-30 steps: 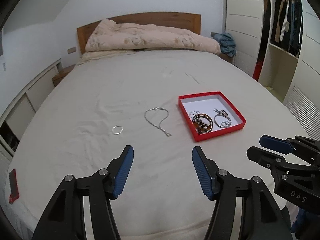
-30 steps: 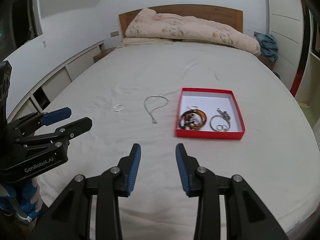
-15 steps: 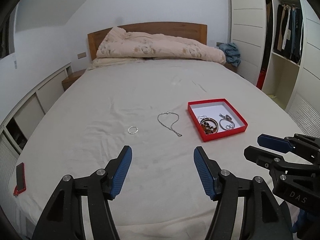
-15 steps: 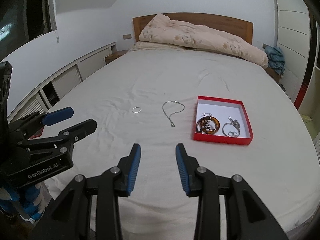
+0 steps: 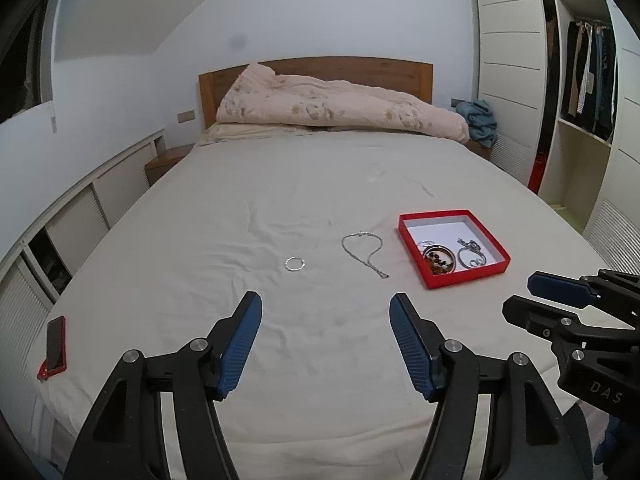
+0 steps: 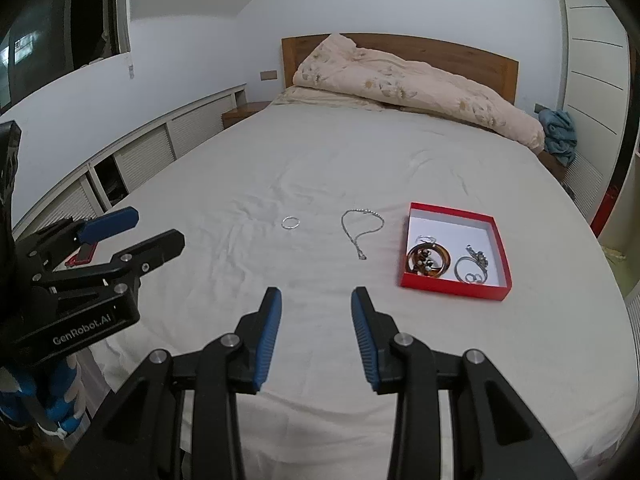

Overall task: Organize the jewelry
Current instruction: 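Withdraw both grippers toward the twisted silver hoop and silver chain necklace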

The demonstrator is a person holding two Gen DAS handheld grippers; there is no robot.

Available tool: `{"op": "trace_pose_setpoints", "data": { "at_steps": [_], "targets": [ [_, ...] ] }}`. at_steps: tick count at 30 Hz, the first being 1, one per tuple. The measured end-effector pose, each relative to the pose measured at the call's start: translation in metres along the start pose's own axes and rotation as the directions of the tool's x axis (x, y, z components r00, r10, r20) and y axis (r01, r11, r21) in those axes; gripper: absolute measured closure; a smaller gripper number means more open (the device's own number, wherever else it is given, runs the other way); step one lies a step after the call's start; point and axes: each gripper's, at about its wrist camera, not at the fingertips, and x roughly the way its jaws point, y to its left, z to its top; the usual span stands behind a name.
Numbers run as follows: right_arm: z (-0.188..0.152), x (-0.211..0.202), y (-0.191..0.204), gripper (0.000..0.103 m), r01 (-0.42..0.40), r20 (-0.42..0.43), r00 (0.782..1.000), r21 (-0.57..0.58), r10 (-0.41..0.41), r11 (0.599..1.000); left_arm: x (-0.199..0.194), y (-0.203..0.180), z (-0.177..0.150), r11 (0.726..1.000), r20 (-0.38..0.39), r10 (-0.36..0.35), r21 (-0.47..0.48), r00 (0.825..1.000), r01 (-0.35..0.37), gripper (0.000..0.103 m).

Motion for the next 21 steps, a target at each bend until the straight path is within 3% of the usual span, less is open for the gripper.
{"op": "trace_pose_setpoints", "data": {
  "at_steps": [10,21],
  "targets": [
    [-0.001,0.027,-0.001,0.068,-0.014,-0.050,0.999,0.004,0.014,1.000,0.019,0.003,-0.005,1.000,-0.021,0.005,0.019,1.000,-0.004,0.037],
    [0.000,0.062,-0.007,0.068,-0.027,-0.106,0.994,0.017,0.029,0.999,0.055,0.016,-0.008,1.000,-0.097,0.007,-0.007,0.995,-0.008,0.035]
  ]
}}
